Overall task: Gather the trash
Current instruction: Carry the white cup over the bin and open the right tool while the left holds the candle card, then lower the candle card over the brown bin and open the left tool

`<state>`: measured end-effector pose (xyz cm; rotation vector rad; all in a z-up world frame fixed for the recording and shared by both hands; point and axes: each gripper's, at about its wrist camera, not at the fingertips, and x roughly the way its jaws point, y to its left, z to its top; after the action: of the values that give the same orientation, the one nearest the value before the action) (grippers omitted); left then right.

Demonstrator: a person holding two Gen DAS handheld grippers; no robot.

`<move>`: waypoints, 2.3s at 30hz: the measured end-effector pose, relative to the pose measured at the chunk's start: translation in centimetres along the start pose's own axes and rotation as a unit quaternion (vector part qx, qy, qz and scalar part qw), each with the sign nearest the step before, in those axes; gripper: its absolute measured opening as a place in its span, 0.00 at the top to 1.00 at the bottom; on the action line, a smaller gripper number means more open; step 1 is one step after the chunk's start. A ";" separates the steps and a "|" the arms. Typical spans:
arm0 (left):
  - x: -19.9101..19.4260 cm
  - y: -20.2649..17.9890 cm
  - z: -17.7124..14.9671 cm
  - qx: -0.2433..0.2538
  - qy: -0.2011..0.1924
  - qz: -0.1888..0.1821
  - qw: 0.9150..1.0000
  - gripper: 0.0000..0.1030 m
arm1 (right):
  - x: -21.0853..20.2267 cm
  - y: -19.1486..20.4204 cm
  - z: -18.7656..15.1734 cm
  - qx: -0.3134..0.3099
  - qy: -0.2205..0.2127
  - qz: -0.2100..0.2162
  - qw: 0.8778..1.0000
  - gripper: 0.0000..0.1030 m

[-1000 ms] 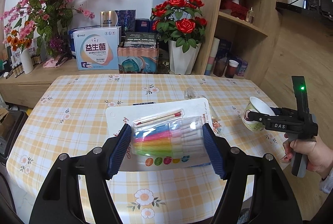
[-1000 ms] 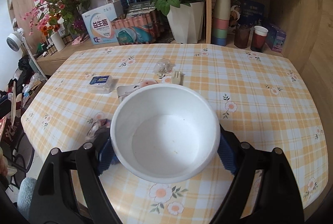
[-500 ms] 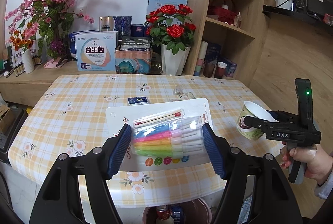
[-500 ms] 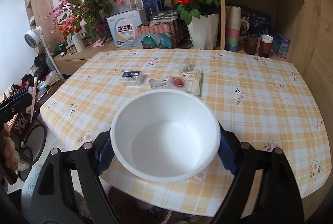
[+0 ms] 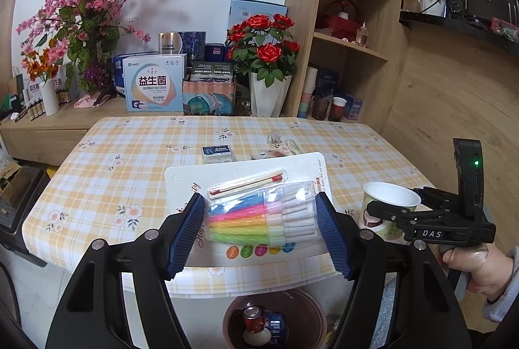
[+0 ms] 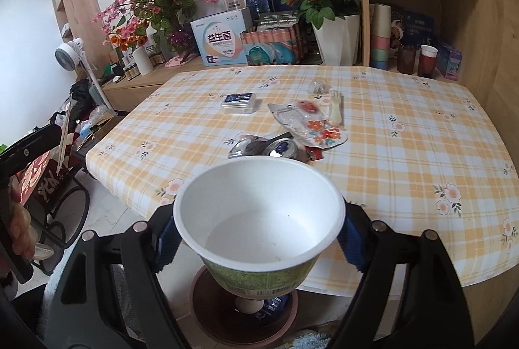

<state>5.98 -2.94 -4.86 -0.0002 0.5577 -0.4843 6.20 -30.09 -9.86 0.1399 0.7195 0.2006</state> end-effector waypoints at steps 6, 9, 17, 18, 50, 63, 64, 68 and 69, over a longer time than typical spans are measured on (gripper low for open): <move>-0.5 0.5 -0.9 -0.020 0.004 -0.005 1.000 0.34 | -0.6 1.8 -0.7 -0.014 -0.003 0.014 1.000 0.23; -0.8 0.4 -1.2 -0.020 0.002 -0.006 1.000 0.34 | -1.0 2.1 -1.4 -0.008 -0.004 0.021 1.000 0.23; -1.0 0.7 -3.1 -0.036 0.014 -0.003 0.999 0.34 | -1.8 2.6 -3.5 -0.010 -0.002 0.029 1.000 0.23; -1.1 0.7 -3.3 -0.038 0.016 -0.002 0.999 0.34 | -1.8 2.6 -3.8 -0.010 0.000 0.030 0.999 0.23; 0.2 1.2 -6.8 -0.062 0.052 -0.007 0.997 0.34 | -0.9 3.7 -4.8 -0.025 -0.002 0.004 1.000 0.06; 1.3 -1.3 -7.5 -0.026 0.076 -0.024 0.996 0.34 | -4.2 -0.2 -3.3 0.016 -0.074 -0.011 0.997 0.05; 1.4 -1.5 -7.5 -0.023 0.078 -0.025 0.996 0.34 | -4.2 -0.4 -3.3 0.020 -0.073 -0.005 0.997 0.05; 1.9 -2.2 -7.8 -0.013 0.089 -0.029 0.996 0.34 | -4.4 -0.5 -3.4 0.019 -0.074 -0.005 0.997 0.05; 2.0 -2.4 -7.9 -0.010 0.091 -0.031 0.995 0.34 | -4.4 -0.5 -3.4 0.018 -0.075 -0.004 0.997 0.05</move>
<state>2.42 -4.93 -12.27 0.0068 0.7431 -0.5415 0.74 -31.42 -9.66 0.1847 0.5740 0.1671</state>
